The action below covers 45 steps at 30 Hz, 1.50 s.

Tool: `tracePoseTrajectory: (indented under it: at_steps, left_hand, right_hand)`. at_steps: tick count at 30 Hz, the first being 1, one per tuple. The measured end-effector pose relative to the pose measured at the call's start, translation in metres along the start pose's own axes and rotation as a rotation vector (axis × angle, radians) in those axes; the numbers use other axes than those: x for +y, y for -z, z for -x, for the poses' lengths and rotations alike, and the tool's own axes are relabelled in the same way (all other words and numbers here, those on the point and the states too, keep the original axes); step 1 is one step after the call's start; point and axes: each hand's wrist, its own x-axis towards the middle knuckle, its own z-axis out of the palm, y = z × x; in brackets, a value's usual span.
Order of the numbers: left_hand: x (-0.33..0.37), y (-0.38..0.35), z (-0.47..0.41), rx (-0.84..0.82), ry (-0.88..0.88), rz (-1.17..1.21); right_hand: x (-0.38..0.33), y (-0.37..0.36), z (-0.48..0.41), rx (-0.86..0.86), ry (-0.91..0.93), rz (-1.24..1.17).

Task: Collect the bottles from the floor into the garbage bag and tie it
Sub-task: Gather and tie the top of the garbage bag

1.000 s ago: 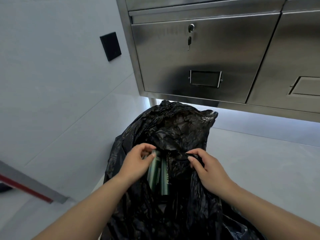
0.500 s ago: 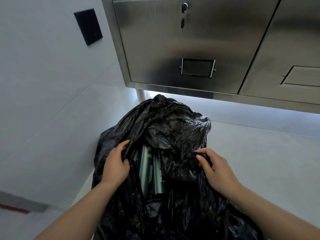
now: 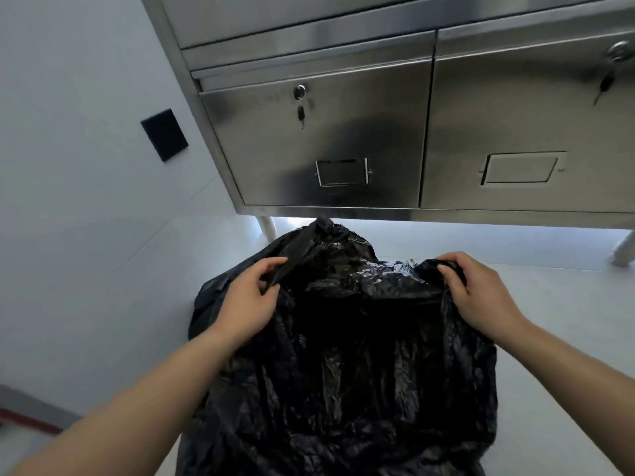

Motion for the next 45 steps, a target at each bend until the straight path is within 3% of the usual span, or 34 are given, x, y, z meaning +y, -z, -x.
tracePoseTrajectory:
  at_steps: [4,10,16,22,27,30,36,41,45]
  left_hand:
    - [0.037,-0.016,0.002,-0.051,-0.082,0.012]
    - [0.050,-0.033,0.004,-0.046,-0.102,0.215]
    - [-0.011,-0.016,0.013,0.021,0.069,0.036]
    - [-0.067,0.009,0.012,0.025,0.061,-0.194]
    - [-0.086,0.016,0.002,0.071,0.218,0.018]
    - [-0.083,0.014,-0.003,0.059,0.265,0.198]
    - [-0.081,0.005,0.010,0.112,0.055,-0.327]
    - [-0.073,-0.012,0.008,0.042,0.044,-0.395]
    - [-0.073,-0.021,0.007,-0.030,0.153,-0.272]
  right_hand:
    - [0.032,0.044,0.001,0.086,-0.086,0.029]
    - [0.056,0.079,0.007,0.203,-0.182,0.038]
    - [0.005,0.033,0.008,0.066,-0.011,-0.014]
    - [-0.056,-0.038,0.008,-0.114,0.143,-0.056]
    - [-0.088,-0.080,-0.018,-0.297,0.167,0.014]
    - [-0.098,-0.097,-0.019,-0.260,0.127,-0.019]
    - [-0.094,-0.112,0.009,-0.253,0.100,-0.118]
    - [-0.083,-0.086,0.007,-0.222,0.145,-0.142]
    - [-0.078,-0.068,0.003,-0.258,0.242,-0.114]
